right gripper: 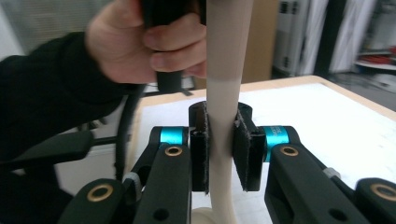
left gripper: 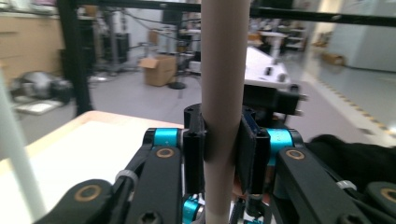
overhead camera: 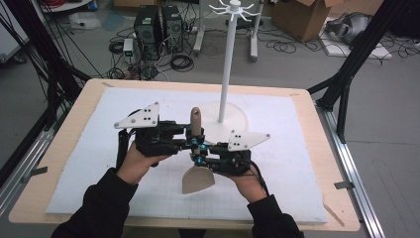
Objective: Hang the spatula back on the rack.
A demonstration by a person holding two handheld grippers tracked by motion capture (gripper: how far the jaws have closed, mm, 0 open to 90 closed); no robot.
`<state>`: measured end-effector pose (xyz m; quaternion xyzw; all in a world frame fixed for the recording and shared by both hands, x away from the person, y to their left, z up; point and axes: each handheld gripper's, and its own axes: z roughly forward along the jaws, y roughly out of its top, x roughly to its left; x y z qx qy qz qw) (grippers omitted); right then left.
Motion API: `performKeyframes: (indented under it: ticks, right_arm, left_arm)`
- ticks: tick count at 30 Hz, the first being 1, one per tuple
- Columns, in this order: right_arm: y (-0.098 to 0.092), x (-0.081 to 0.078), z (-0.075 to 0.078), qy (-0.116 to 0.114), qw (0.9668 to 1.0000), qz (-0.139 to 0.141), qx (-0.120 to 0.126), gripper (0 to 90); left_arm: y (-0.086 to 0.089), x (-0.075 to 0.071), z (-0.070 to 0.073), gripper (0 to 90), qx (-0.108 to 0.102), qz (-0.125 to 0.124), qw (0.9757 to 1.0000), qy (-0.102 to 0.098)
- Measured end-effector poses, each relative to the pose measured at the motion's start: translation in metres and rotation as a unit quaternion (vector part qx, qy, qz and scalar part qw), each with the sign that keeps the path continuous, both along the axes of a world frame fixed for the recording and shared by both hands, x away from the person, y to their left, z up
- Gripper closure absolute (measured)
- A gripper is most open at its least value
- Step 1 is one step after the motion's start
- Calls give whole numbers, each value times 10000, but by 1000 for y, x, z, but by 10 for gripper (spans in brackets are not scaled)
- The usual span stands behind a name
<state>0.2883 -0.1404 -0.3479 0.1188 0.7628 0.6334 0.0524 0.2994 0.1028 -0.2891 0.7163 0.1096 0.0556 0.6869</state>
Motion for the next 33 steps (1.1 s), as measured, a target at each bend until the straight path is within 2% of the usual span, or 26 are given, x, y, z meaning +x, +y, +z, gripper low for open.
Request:
performKeyframes:
  ticks: [1, 2, 5, 11, 13, 17, 20, 24, 27, 31, 33]
  right_arm:
    - [0, 1, 0, -22, 9999, -132, -29, 788]
    - [0, 1, -1, 10, 9997, -223, -43, 788]
    - [-2, 2, -1, 40, 9987, -500, -56, 788]
    - [-12, 3, 3, 55, 9969, -778, 19, 787]
    - [-15, 4, 4, 76, 9961, -871, 98, 787]
    - [-20, 7, 9, 161, 9937, -1102, 117, 787]
    - [-23, 12, 12, 143, 9928, -1182, 97, 787]
    - [-26, 17, 19, 152, 9921, -1239, 126, 787]
    - [-28, 20, 25, 115, 9917, -1268, 159, 787]
    - [-32, 23, 34, 54, 9908, -1339, 199, 787]
    - [-34, 25, 37, 92, 9902, -1378, 213, 787]
  left_arm:
    - [1, 0, 0, 514, 14, 177, 9998, 9]
    - [3, 1, -1, 422, -8, 333, 9994, 34]
    - [11, 1, -6, 393, 96, 641, 9979, -69]
    - [38, 3, -18, 263, 47, 978, 9952, -41]
    - [47, 2, -24, 246, 208, 1058, 9940, -167]
    - [62, -2, -38, 192, 240, 1204, 9922, -210]
    - [71, -4, -48, 192, 277, 1346, 9904, -120]
    - [83, -6, -59, 196, 419, 1585, 9864, -76]
    - [92, -6, -65, 188, 377, 1725, 9842, 96]
    - [100, -5, -73, 172, 488, 1887, 9806, 207]
    - [103, -6, -76, 173, 468, 1918, 9800, 232]
